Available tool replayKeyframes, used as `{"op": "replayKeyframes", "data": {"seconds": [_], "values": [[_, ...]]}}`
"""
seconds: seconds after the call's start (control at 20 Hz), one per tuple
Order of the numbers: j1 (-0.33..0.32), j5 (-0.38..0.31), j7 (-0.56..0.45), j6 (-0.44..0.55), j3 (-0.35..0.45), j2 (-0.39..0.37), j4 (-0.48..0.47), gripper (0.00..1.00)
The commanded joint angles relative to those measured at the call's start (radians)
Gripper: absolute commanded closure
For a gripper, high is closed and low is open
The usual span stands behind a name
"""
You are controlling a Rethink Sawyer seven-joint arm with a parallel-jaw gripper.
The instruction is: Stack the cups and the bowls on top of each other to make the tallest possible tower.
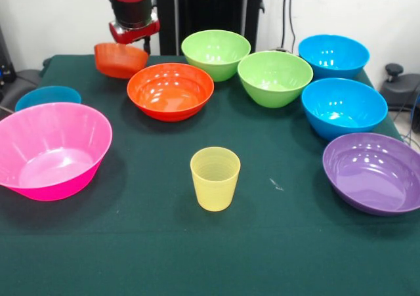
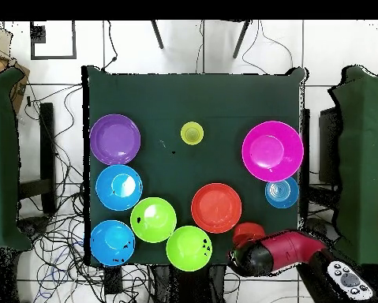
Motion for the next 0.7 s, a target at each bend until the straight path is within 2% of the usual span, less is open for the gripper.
{"op": "replayKeyframes", "data": {"seconds": [0.05,0.35,0.7], "values": [[0.061,-0.052,0.136,-0.093,-0.040,0.030,-0.090,0.00],[0.084,-0.022,0.129,-0.111,-0.056,0.022,-0.084,0.00],[0.102,-0.022,0.138,-0.144,-0.083,0.018,-0.072,0.00]]}}
